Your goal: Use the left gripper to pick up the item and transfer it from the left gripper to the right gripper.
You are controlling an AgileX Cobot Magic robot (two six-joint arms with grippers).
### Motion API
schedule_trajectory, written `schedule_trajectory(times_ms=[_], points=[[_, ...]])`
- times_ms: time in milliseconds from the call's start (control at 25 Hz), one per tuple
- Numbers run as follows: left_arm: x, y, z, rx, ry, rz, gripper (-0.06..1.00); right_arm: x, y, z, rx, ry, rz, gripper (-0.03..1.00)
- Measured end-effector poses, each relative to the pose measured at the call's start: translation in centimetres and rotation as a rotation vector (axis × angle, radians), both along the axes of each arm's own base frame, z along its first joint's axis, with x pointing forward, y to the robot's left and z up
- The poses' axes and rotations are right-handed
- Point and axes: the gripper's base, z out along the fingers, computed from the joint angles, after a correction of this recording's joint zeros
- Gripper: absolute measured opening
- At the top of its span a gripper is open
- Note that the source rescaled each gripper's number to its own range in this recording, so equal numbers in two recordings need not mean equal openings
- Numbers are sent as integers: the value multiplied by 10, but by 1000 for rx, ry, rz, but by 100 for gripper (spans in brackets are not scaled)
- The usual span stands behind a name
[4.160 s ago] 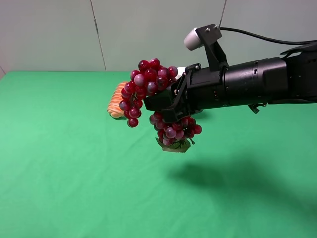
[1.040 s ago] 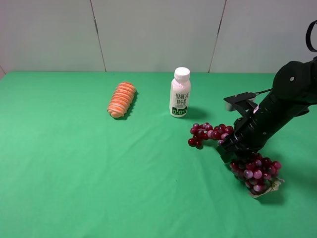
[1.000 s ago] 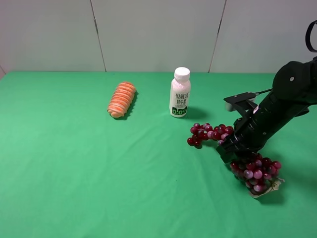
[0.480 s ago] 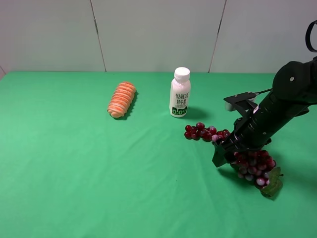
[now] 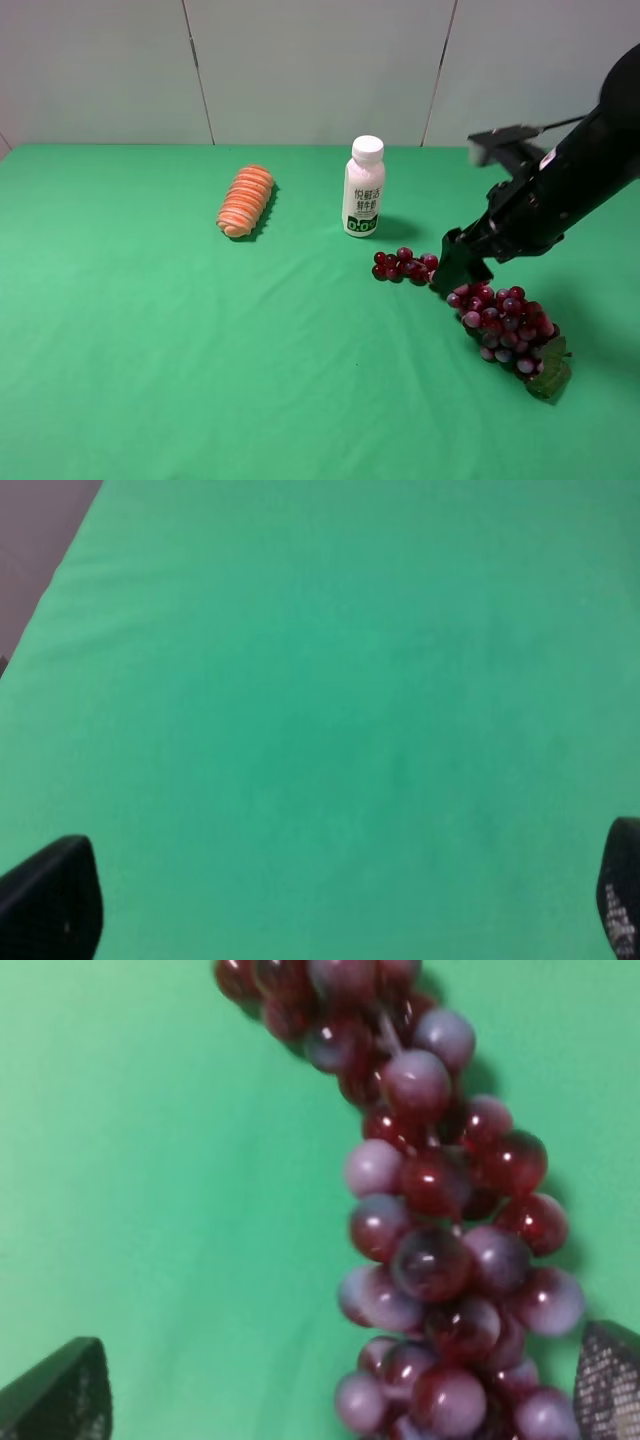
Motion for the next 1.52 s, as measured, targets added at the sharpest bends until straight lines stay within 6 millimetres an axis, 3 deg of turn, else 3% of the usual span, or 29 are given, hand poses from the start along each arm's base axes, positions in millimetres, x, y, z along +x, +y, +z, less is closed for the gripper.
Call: schedule_trajectory(times_ms=[280,560,1000,1120,1320,1520], points=[[0,0,0,0,0,0,100,-35,-11,57,41,-142,1,100],[0,0,0,0,0,0,100,-84,-28,106,85,-296,-38,100],[0,0,0,0,0,0,100,-166,-53,147,214,-500,-112,100],[0,0,0,-1,1,0,100,-186,-59,146,250,-559,-130,100],[0,0,0,-1,1,0,100,-210,-67,113,280,-579,-162,100],[0,0,0,-1,1,0,100,-233,-76,89,322,-715,-177,100]])
